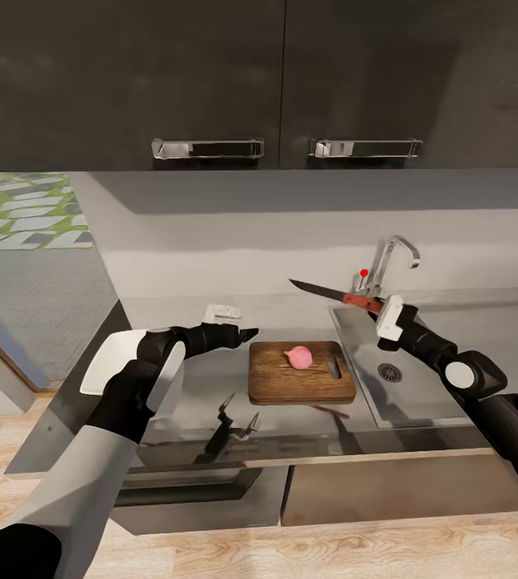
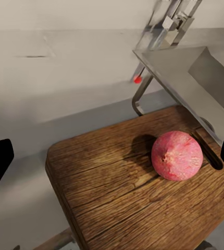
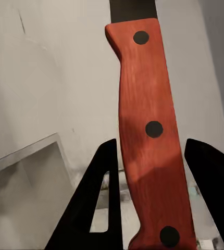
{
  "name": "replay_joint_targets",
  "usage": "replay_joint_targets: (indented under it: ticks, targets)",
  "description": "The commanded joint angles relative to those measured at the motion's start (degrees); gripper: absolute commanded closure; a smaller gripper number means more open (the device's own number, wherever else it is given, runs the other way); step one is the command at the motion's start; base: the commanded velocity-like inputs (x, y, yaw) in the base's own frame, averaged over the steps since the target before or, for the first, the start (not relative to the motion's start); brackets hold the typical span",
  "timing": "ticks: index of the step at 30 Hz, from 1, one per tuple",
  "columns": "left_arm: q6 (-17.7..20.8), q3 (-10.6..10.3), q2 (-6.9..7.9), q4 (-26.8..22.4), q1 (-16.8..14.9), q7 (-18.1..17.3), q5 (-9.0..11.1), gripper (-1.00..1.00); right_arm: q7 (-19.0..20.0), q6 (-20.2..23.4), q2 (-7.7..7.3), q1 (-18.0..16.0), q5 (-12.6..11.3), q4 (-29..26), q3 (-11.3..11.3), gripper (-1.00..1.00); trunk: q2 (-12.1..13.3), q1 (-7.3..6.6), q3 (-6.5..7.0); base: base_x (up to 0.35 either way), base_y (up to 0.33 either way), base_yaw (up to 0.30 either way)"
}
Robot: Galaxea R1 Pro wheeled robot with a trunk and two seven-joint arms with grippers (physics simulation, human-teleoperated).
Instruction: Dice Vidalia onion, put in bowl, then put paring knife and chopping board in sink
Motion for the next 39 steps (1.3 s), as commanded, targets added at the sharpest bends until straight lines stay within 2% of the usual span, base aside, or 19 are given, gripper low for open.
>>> replay_joint_targets:
  ticks: [1, 5, 11, 17, 19, 21, 34, 39]
  targets:
    - [0.33, 0.04, -0.01, -0.03, -0.05, -0.04, 0.16, -1.0, -0.1, -0.5, -0.05, -0.07, 0.75, 0.57, 0.03, 1.0, -0.12, 0.04, -0.12, 0.0, 0.0, 0.0]
    - [0.3, 0.04, -0.02, -0.03, -0.06, -0.04, 0.17, -1.0, -2.22, -1.89, -0.07, -0.07, 1.25, 4.6, -0.12, 1.0, -0.12, 0.04, -0.12, 0.0, 0.0, 0.0]
    - [0.3, 0.04, -0.02, -0.03, -0.03, -0.04, 0.21, -1.0, -6.07, -5.09, -0.09, 0.07, 1.38, 7.71, -0.14, 1.0, -0.12, 0.04, -0.12, 0.0, 0.0, 0.0]
    - [0.3, 0.04, -0.02, -0.02, -0.06, -0.04, 0.17, -1.0, -6.59, -5.66, -0.16, 2.46, 1.37, 8.03, -0.17, 1.0, -0.12, 0.04, -0.12, 0.0, 0.0, 0.0]
    - [0.3, 0.04, -0.02, -0.02, -0.04, -0.04, 0.18, -1.0, -6.62, -5.74, -0.96, 2.85, 1.35, 8.1, -0.17, 1.0, -0.12, 0.04, -0.12, 0.0, 0.0, 0.0]
    - [0.3, 0.04, -0.02, -0.03, -0.04, -0.04, 0.17, -1.0, -6.63, -5.76, -1.58, 2.96, 1.33, 8.18, -0.17, 1.0, -0.12, 0.04, -0.12, 0.0, 0.0, 0.0]
    - [0.3, 0.04, -0.02, -0.03, -0.06, -0.04, 0.16, -1.0, -6.63, -5.77, -2.16, 3.04, 1.31, 8.23, -0.17, 1.0, -0.12, 0.04, -0.12, 0.0, 0.0, 0.0]
    - [0.3, 0.04, -0.02, -0.02, -0.07, -0.04, 0.18, -1.0, -6.63, -5.77, -2.46, 4.11, 1.31, 8.23, -0.17, 1.0, -0.12, 0.04, -0.12, 0.0, 0.0, 0.0]
